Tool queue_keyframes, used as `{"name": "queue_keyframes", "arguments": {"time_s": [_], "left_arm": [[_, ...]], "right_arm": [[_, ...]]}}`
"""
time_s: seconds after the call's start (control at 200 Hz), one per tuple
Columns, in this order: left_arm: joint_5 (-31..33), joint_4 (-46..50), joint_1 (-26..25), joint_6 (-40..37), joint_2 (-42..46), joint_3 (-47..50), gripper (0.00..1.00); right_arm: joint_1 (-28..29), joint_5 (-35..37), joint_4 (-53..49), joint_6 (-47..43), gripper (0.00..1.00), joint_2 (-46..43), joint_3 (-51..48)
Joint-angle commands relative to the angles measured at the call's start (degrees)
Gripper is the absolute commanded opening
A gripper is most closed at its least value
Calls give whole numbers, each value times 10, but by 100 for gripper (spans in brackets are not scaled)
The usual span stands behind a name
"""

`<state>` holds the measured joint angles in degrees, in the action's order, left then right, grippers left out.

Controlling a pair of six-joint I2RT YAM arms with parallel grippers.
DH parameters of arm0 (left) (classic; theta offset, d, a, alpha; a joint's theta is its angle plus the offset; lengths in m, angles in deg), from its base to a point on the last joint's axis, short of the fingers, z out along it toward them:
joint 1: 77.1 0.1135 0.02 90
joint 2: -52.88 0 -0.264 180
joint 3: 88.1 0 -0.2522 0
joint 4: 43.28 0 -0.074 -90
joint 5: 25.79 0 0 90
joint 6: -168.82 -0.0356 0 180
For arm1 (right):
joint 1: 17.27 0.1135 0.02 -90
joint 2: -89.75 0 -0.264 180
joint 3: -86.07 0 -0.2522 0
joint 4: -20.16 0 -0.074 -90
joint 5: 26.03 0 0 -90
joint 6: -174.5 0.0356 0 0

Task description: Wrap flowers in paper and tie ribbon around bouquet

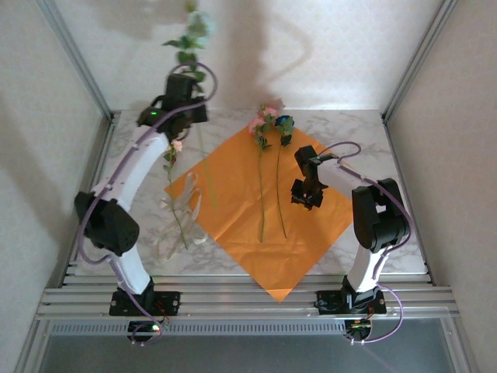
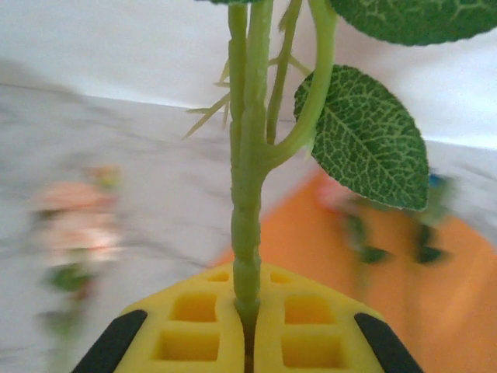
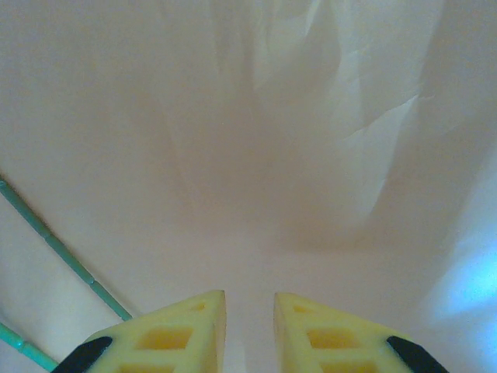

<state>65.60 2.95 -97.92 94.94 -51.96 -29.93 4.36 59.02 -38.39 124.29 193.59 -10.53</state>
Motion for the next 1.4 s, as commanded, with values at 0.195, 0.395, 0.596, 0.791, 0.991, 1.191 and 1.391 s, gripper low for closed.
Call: {"name": "queue_keyframes", "arguments": {"time_s": [0.195, 0.395, 0.596, 0.791, 0.991, 1.191, 1.391], "left_arm": [[-106, -115, -113, 135, -212, -71, 0], [-136, -139, -133, 173, -301, -102, 0], [-141, -109, -135, 178, -353, -145, 15], [-69, -3, -132, 169, -304, -195, 49], [22, 72, -62, 130, -134, -73, 50], [39, 118, 106, 7, -86, 74, 49], [51, 79, 164, -66, -114, 152, 48]], "right_arm": [[-3, -7, -2, -3, 24, 0, -8], [-6, -3, 0, -6, 24, -4, -16], [-7, -4, 2, -4, 24, -6, -25], [-7, -2, 1, -8, 26, -6, -25], [-7, 0, 3, -10, 26, -2, -23], [-7, 0, 0, -14, 26, 1, -18], [-7, -1, -4, -15, 26, 5, -10]]}}
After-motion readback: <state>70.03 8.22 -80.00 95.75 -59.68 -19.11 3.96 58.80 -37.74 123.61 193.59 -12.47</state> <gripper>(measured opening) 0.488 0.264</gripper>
